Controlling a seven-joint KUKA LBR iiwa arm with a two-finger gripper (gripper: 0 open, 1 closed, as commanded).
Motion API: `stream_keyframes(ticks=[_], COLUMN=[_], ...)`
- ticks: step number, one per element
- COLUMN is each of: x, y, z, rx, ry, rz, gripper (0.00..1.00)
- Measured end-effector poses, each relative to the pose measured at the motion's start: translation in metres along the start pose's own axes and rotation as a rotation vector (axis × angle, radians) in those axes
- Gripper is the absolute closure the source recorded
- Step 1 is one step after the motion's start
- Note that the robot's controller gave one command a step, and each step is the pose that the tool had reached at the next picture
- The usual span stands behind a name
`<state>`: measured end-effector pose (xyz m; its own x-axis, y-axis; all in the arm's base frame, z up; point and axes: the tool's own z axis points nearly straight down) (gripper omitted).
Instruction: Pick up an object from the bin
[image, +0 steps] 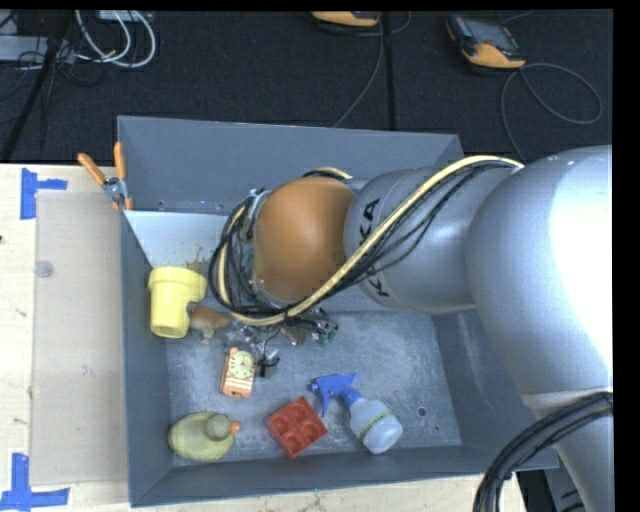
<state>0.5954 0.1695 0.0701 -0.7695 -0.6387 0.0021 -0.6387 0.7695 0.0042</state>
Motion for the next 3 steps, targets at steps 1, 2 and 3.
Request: stream_keyframes(ticks=[1,2,3], x=[0.0,0.0003,0.0003], y=[0.0,0.0002,0.0003], z=[0.0,-0.0014,-0.0056], rx=[0.0,-0.001,-0.001], ry=[0.0,0.0,0.001], rz=[0.0,0.001,0.002], gripper=[1.0,1.0,1.0])
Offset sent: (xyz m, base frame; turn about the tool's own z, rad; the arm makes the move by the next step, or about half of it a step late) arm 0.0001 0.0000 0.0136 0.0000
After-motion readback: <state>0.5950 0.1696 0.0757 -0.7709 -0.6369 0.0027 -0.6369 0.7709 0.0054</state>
